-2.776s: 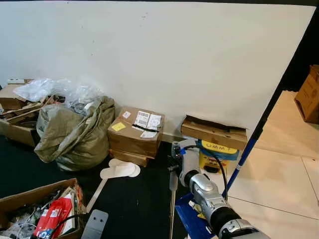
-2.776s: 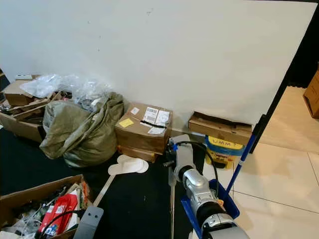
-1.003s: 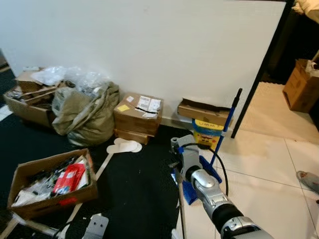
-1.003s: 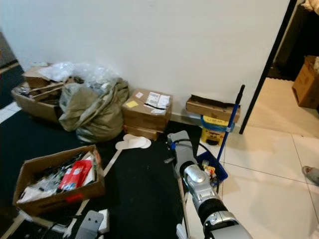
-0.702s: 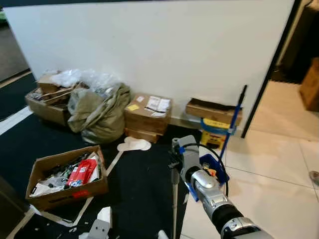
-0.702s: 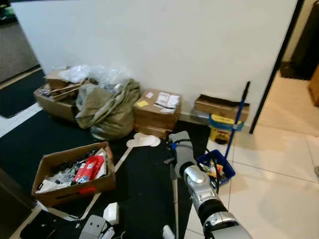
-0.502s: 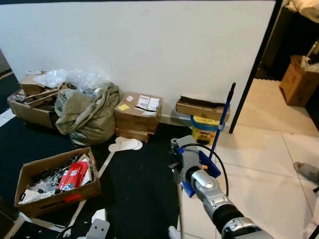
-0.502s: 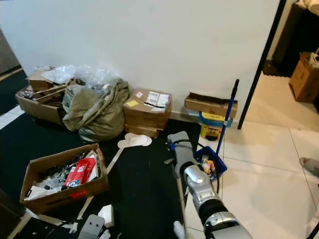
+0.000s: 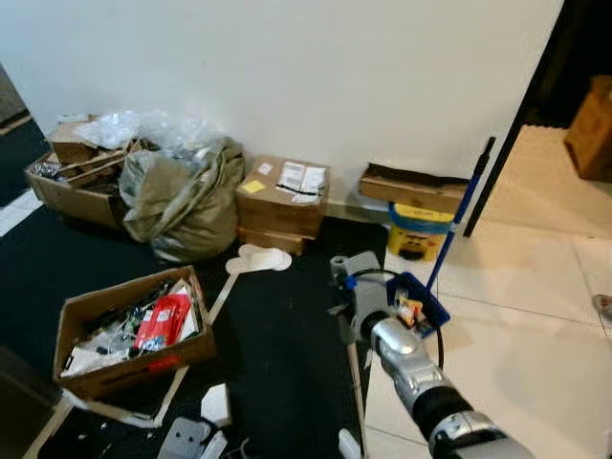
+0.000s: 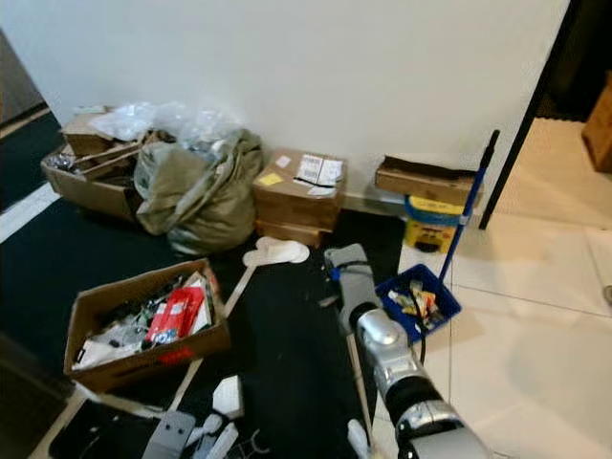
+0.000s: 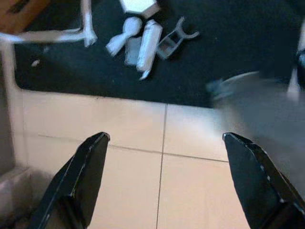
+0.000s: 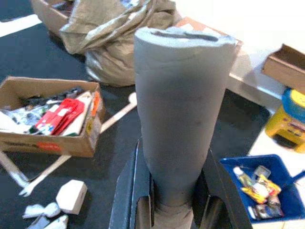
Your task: Sweep floor
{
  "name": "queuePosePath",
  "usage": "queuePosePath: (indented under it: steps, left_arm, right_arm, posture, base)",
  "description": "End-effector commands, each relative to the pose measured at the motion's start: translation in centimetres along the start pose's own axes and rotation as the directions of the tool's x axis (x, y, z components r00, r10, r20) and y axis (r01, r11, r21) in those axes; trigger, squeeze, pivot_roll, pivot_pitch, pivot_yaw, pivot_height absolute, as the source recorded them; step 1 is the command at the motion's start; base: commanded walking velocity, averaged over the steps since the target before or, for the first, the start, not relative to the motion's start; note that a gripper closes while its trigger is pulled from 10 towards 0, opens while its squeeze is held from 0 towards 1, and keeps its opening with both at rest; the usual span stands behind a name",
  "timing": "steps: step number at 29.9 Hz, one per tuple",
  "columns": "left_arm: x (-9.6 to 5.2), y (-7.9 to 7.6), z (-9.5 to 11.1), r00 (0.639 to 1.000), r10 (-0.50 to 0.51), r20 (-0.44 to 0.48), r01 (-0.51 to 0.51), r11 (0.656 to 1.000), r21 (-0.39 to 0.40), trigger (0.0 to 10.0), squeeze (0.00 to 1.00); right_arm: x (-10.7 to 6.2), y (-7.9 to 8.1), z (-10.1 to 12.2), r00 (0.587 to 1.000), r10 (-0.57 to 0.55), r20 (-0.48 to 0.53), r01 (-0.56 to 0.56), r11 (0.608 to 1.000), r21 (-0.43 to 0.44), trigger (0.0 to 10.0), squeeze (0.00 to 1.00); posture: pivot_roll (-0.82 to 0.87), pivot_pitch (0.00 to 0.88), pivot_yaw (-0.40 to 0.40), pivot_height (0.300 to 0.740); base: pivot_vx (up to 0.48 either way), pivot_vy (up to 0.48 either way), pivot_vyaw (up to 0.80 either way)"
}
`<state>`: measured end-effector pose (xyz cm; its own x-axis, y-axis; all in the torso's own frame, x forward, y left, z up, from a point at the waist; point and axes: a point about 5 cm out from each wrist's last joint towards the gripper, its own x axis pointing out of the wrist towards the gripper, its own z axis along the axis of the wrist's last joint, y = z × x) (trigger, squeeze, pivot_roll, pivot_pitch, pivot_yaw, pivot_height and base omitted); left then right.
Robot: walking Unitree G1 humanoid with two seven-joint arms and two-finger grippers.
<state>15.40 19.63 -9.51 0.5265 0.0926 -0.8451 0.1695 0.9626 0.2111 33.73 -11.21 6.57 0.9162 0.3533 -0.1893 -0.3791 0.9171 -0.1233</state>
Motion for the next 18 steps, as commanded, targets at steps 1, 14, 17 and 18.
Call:
queuePosePath:
  steps: [1,14,17,18]
  left_arm:
    - [0.0,0.3,-0.1,1.0,0.007,-0.003,-0.007,1.0,0.007,10.0,0.0]
    - [0.1,-1.3,0.8,1.0,-0.012,0.011,0.011,1.0,0.008,10.0,0.0]
    - [0.1,-1.5,0.9,1.0,-0.013,0.016,0.013,1.0,0.012,10.0,0.0]
    - [0.1,-1.5,1.0,1.0,-0.013,0.018,0.013,1.0,0.012,10.0,0.0]
  right_arm:
    - [0.5,0.6,1.5,0.997,0.012,0.079,-0.014,1.0,0.024,10.0,0.0]
    - [0.8,0.2,3.2,0.989,0.001,0.151,-0.004,1.0,0.022,10.0,0.0]
    - [0.8,0.5,3.2,0.989,0.011,0.149,-0.013,1.0,0.015,10.0,0.0]
    - [0.8,0.6,3.2,0.988,0.019,0.15,-0.021,1.0,0.014,10.0,0.0]
  posture:
    - [-0.08,0.022,0.016,0.74]
    - [-0.08,0.022,0.014,0.74]
    - [-0.08,0.022,0.014,0.74]
    - [-0.08,0.021,0.014,0.74]
  base:
    - [0.0,0.292,0.0]
    - [0.0,0.219,0.0]
    - [0.0,0.0,0.0]
    - [0.0,0.0,0.0]
